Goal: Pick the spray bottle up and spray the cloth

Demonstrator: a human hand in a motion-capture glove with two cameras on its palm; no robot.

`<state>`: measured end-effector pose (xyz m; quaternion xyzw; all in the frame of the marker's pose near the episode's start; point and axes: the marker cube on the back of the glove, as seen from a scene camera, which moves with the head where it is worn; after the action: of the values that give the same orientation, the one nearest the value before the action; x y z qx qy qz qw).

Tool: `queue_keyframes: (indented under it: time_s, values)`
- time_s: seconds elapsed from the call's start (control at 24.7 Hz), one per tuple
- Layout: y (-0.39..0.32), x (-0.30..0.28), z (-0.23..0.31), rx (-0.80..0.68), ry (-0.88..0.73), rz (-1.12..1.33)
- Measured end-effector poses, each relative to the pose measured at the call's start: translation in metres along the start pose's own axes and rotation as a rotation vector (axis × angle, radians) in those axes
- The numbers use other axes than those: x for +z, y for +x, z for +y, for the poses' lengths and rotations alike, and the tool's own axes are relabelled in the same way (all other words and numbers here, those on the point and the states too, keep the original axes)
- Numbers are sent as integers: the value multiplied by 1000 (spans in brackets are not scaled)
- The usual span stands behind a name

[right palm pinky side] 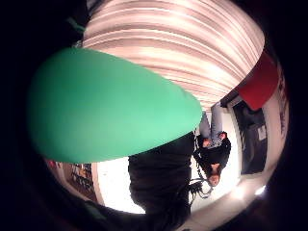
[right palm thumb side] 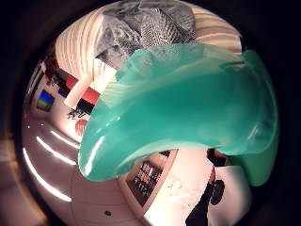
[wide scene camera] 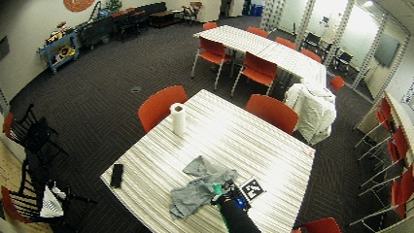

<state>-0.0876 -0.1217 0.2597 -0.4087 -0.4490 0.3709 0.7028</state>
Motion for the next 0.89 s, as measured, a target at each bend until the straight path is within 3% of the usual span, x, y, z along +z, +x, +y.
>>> queue_keyframes:
  time_s: [0.44, 0.89]
  values:
    - [-13, -4, 8, -144, 1, -49]
    - [-31, -21, 42, -711, 67, -230]
